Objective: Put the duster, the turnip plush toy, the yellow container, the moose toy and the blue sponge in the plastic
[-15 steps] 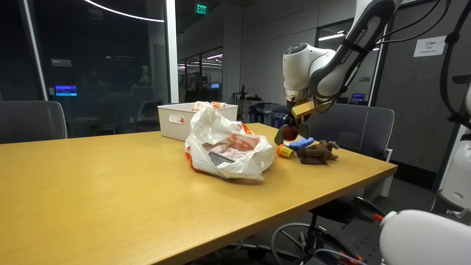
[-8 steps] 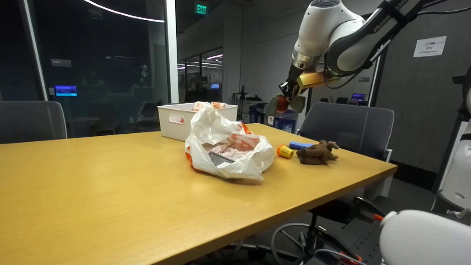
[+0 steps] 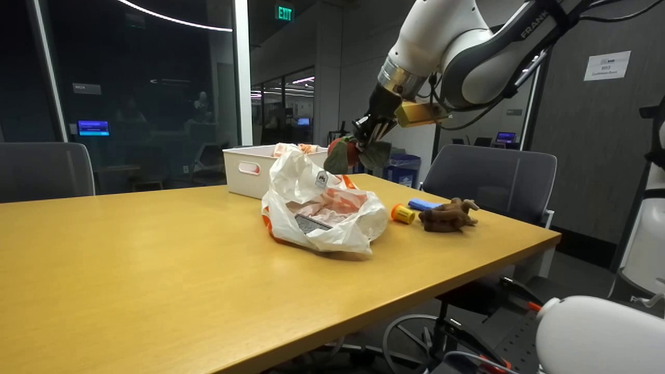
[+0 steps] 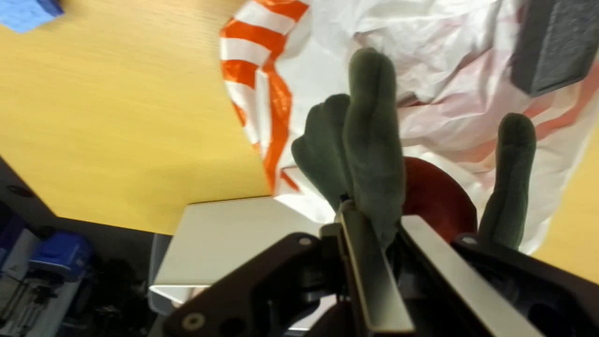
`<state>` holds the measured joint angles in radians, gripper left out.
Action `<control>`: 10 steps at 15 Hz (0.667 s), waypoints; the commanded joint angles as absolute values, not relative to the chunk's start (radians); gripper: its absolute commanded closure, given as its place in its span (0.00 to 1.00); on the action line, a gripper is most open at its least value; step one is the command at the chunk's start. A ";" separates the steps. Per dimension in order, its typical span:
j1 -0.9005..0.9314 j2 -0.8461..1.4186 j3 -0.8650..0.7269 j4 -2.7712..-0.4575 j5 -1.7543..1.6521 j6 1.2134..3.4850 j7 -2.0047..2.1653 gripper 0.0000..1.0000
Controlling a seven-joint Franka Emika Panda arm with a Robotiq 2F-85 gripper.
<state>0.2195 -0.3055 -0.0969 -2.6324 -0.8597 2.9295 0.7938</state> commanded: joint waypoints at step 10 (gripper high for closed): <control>0.338 0.062 -0.104 -2.432 -0.662 2.878 0.448 0.94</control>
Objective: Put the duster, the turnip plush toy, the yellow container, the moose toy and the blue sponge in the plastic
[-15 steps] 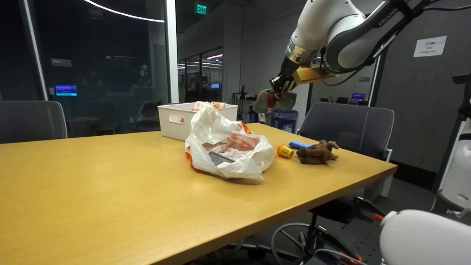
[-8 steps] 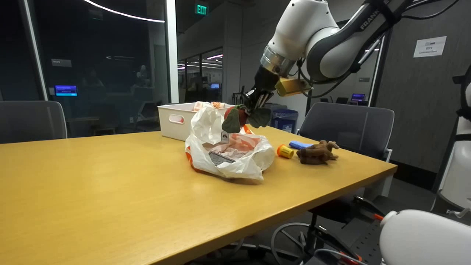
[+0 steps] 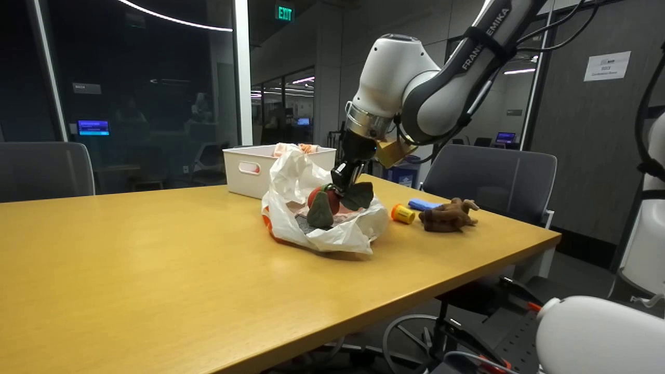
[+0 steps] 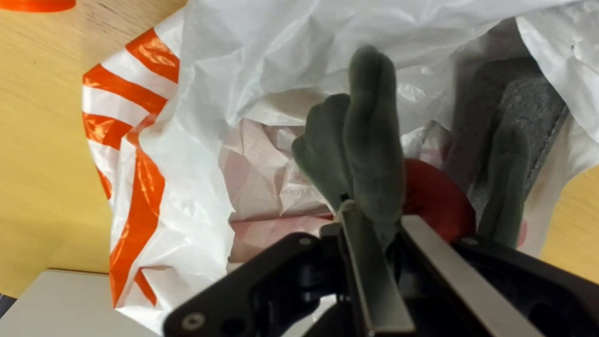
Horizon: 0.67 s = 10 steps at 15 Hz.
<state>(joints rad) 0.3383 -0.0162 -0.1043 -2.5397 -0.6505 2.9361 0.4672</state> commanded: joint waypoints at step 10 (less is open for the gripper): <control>0.269 0.320 -0.066 -2.082 -0.632 2.563 0.441 0.94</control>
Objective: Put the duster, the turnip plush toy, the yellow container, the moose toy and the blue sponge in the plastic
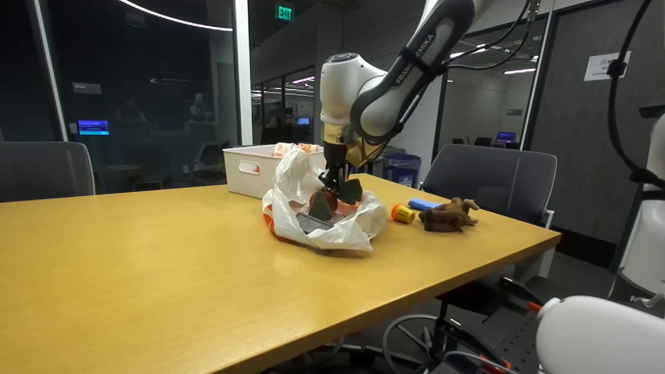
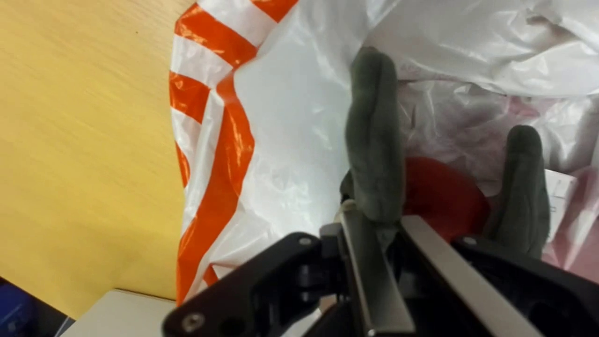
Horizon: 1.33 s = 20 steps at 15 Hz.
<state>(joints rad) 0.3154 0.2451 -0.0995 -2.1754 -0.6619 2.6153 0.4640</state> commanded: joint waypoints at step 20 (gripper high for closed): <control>0.064 -0.104 -0.008 -2.327 -0.043 2.488 0.095 0.00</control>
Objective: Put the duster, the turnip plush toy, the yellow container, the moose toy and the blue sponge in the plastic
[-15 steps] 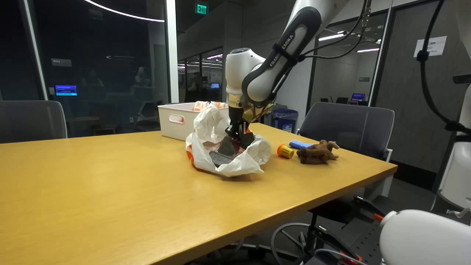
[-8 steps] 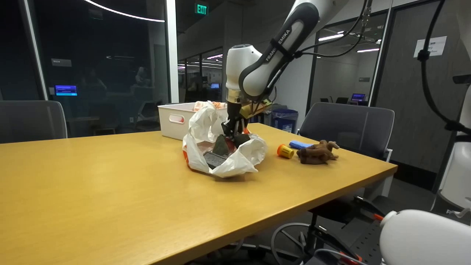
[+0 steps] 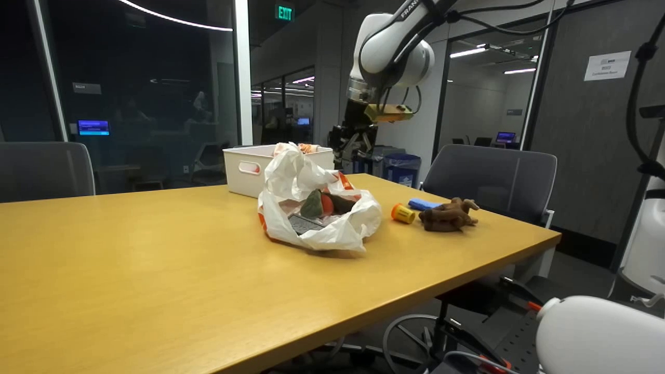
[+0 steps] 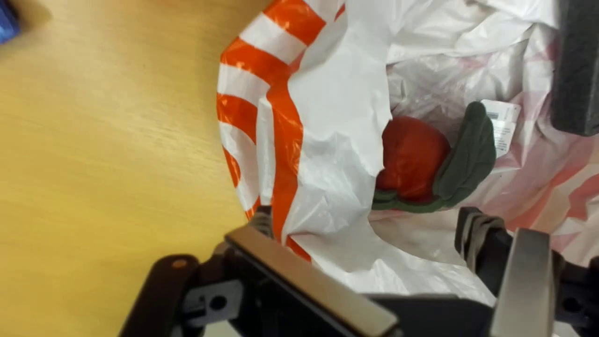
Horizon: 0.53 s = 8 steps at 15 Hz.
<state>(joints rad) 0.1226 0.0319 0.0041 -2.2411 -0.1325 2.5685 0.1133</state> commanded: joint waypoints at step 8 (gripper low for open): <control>-0.048 -0.066 -0.068 -2.417 -0.038 2.472 0.082 0.00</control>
